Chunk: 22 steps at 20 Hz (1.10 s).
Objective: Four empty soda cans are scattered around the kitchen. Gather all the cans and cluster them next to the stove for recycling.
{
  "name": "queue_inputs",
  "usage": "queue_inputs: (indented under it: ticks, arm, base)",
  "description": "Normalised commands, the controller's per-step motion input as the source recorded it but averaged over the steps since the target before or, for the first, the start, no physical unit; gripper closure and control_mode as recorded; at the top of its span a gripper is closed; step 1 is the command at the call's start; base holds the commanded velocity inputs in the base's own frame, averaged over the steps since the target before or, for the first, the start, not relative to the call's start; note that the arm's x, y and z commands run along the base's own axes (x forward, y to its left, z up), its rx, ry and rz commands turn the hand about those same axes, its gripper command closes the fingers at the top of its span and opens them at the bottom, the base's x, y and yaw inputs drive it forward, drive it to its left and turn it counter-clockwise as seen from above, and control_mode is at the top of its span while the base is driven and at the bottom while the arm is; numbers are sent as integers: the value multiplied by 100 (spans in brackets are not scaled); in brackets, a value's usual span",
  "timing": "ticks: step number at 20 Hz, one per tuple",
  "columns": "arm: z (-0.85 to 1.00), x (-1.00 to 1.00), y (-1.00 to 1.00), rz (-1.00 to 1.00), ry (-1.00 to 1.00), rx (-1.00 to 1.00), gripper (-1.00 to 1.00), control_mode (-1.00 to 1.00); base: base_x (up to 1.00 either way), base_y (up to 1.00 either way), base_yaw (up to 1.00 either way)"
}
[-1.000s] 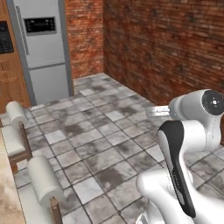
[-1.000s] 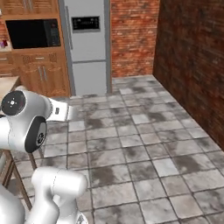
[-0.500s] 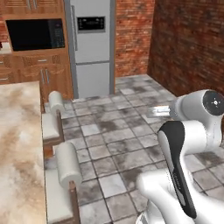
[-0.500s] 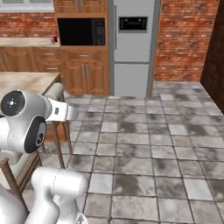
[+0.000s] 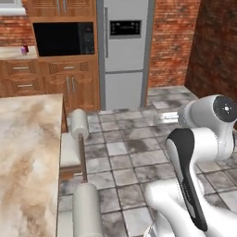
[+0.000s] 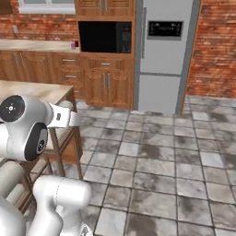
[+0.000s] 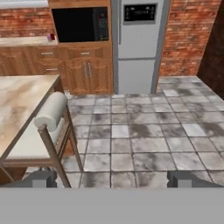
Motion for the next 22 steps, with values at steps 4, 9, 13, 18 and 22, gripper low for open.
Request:
queue_inputs:
  ticks: [4, 9, 13, 18, 22]
  arm:
    - [0, 0, 0, 0, 0, 0, -100, 100]
    - [0, 0, 0, 0, 0, 0, -100, 100]
    - [0, 0, 0, 0, 0, 0, -100, 100]
    - [0, 0, 0, 0, 0, 0, -100, 100]
    - [0, 0, 0, 0, 0, 0, -100, 100]
  base:
    - [94, -23, 21]
    - [84, -36, 20]
    - [81, -39, 20]
    - [84, -44, 18]
    - [79, -50, 12]
